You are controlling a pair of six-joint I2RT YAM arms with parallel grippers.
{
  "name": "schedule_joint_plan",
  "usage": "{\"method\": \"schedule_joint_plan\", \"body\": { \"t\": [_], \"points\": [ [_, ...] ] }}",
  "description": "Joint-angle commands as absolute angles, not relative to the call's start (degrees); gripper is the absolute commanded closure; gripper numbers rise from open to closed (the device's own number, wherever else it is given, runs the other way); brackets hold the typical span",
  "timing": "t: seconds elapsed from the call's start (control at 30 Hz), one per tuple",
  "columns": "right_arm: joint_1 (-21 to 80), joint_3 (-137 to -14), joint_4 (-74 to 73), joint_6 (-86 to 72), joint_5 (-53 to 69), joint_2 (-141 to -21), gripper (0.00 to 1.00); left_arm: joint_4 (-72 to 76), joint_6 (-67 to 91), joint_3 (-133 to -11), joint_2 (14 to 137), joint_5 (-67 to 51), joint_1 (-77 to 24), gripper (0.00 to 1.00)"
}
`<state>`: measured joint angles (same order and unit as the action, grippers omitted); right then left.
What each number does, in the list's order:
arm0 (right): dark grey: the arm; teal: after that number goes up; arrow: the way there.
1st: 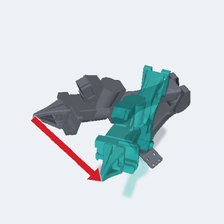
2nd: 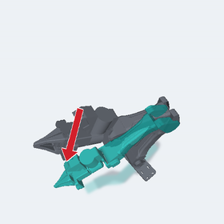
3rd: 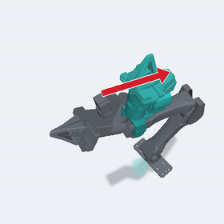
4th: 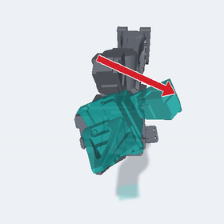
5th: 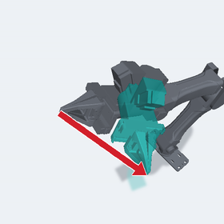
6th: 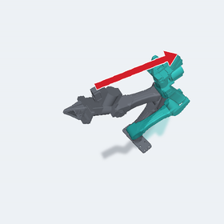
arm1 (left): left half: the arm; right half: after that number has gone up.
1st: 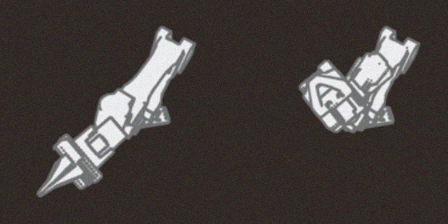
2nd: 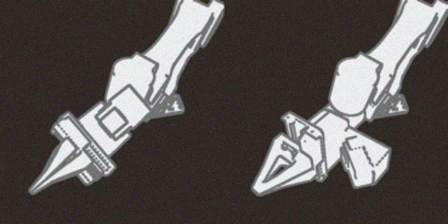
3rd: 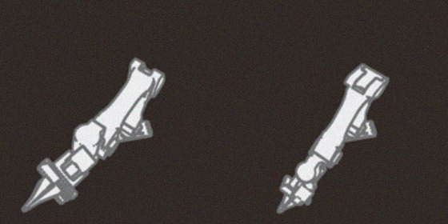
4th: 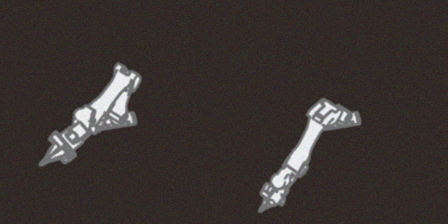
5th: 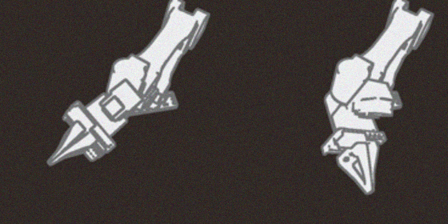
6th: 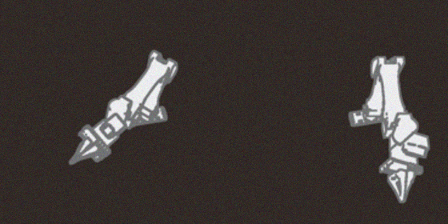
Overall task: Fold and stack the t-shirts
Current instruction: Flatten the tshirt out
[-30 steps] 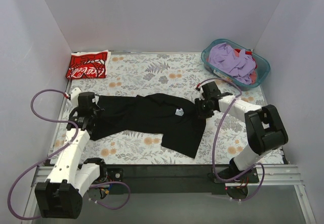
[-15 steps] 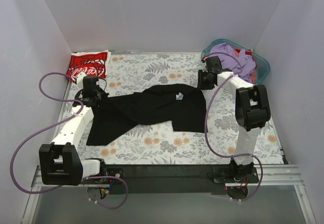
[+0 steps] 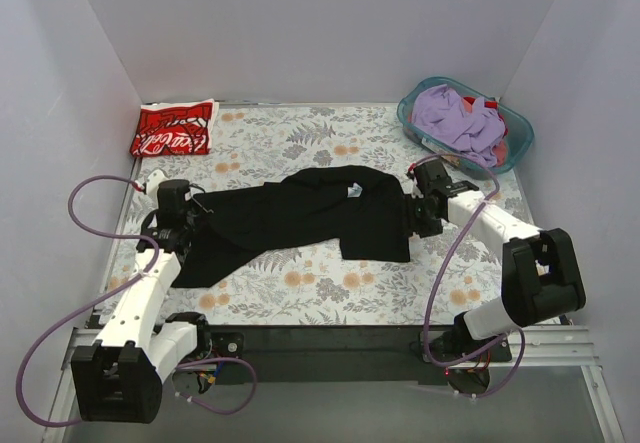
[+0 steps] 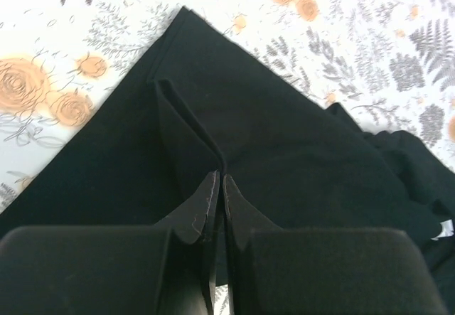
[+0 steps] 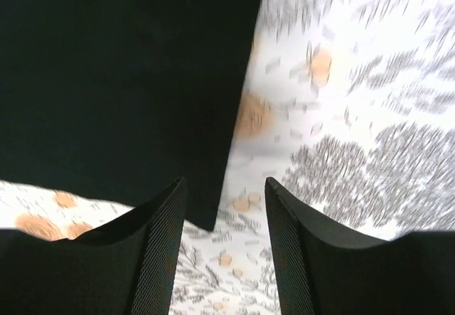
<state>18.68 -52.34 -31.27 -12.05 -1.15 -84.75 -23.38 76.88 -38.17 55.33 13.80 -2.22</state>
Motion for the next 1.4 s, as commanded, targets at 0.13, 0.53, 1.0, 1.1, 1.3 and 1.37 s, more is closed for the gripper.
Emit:
{"method": "schedule_joint_plan", "body": {
  "t": [0.13, 0.53, 1.0, 1.1, 1.3, 1.37],
  "points": [
    [22.3, -47.8, -32.6, -16.7, -0.7, -82.8, 0.47, -23.1, 75.9, -35.0, 53.3, 15.9, -2.8, 1.0],
    [25.6, -46.8, -29.2, -20.3, -6.4, -86.5, 0.52, -22.4, 75.8, -34.5, 53.1, 15.8, -3.6, 1.0],
    [26.1, -44.0, -29.4, -20.0, -5.7, -89.8, 0.86, -22.2, 75.4, -34.5, 53.0, 16.3, -3.7, 1.0],
    [26.0, -44.1, -28.9, -19.4, -4.7, -90.4, 0.99, -22.6, 75.8, -34.4, 54.0, 15.9, -3.7, 1.0],
    [25.8, -47.2, -28.0, -17.3, -6.7, -89.6, 0.99, -23.3, 76.6, -36.1, 54.5, 17.5, -3.6, 1.0],
    [25.2, -49.7, -27.6, -16.8, -7.8, -88.0, 0.99, -23.1, 77.6, -38.8, 55.5, 17.1, -3.6, 1.0]
  ]
}}
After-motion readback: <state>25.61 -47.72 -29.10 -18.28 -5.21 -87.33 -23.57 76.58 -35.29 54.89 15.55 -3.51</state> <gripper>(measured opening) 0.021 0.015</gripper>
